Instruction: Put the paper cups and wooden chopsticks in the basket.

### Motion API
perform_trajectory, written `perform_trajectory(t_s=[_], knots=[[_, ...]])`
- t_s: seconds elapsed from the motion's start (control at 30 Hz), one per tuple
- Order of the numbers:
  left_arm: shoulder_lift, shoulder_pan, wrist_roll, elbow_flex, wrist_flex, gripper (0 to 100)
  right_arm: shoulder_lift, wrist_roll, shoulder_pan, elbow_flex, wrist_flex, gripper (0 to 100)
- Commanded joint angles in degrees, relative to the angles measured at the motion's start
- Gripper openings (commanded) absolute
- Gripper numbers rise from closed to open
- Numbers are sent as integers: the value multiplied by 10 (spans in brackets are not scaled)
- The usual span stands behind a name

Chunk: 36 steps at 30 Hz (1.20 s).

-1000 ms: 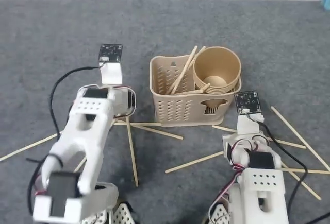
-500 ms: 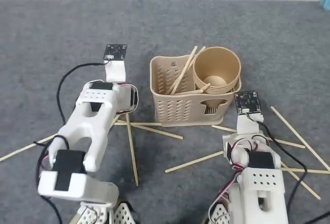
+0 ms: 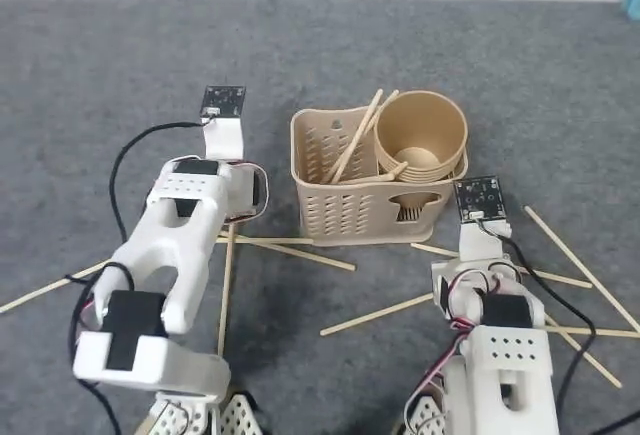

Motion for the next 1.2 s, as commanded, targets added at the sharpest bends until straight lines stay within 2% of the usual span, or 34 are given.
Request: perform_trajectory(t_s=[0.0, 0.37, 0.67, 0.87, 1.03, 1.17], knots=[[-37, -2, 1, -21, -11, 12, -10, 10, -1, -3, 5, 9], [-297, 1, 1, -15, 79, 12, -10, 9, -1, -3, 4, 9], [-535, 1, 0, -15, 61, 12, -10, 8, -1, -3, 4, 9], [-694, 1, 1, 21, -33, 12, -10, 7, 0, -3, 3, 9], [-790, 2, 2, 106, -185, 12, -10, 7, 0, -3, 3, 9], [-804, 16, 2, 143, -300, 12, -10, 7, 0, -3, 3, 9]])
